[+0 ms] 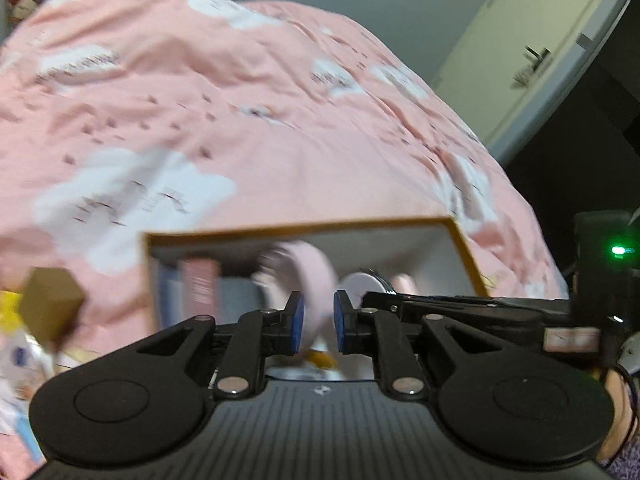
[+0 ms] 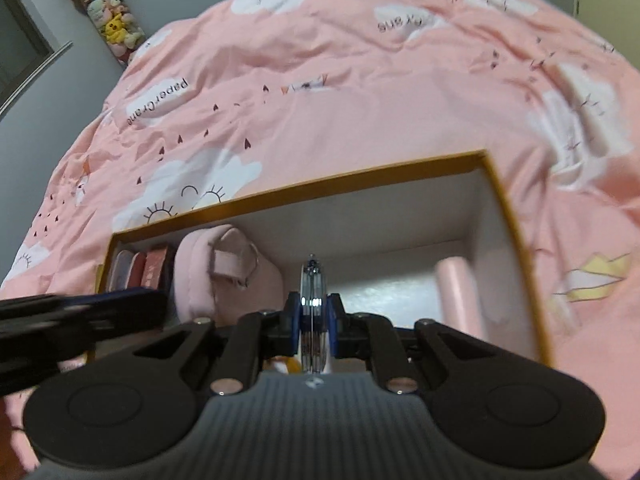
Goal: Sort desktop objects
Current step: 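Open both grippers and move them back toward the items on the bedspread, then grasp the white Vaseline tube's crimped end with the left gripper while the right grasps the olive box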
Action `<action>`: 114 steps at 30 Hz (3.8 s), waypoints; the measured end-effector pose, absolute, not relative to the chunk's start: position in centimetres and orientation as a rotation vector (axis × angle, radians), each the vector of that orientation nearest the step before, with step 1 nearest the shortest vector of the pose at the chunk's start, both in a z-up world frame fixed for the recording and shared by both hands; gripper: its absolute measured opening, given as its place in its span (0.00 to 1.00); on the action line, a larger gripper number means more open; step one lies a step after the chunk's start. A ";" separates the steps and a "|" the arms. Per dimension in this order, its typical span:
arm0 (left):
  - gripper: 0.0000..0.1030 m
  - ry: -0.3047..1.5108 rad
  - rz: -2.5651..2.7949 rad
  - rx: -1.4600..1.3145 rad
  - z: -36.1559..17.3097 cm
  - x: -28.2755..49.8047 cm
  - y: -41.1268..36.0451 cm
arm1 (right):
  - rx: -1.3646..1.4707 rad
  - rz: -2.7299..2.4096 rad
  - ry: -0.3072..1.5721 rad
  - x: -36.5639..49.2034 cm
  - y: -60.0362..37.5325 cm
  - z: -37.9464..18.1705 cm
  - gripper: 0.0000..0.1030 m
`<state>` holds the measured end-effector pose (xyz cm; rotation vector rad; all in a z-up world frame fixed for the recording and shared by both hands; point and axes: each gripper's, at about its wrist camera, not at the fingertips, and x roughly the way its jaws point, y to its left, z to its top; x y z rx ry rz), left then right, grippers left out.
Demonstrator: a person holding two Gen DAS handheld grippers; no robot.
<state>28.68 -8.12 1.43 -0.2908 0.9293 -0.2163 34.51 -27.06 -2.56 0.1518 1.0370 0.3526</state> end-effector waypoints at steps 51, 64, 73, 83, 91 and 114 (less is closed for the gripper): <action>0.24 0.816 0.029 -0.231 3.7 20.6 4.7 | -0.029 0.374 0.868 26.5 -20.5 4.3 0.34; 0.37 0.878 0.094 -0.279 0.7 17.2 12.5 | -0.095 0.657 0.880 21.4 -6.6 1.9 0.34; 0.37 0.932 0.015 -0.213 -3.6 19.9 11.0 | -0.239 0.628 0.898 23.4 -3.4 -0.4 0.31; 0.25 0.988 -0.028 -0.215 -6.8 22.8 10.9 | -0.594 0.792 0.899 27.0 0.6 -2.0 0.33; 0.09 1.001 -0.044 -0.275 -7.0 22.8 12.5 | -1.126 0.995 0.738 27.6 4.7 -4.4 0.53; 0.09 1.000 -0.014 -0.345 -6.3 19.8 15.5 | -1.817 1.139 0.412 25.5 7.4 -10.9 0.52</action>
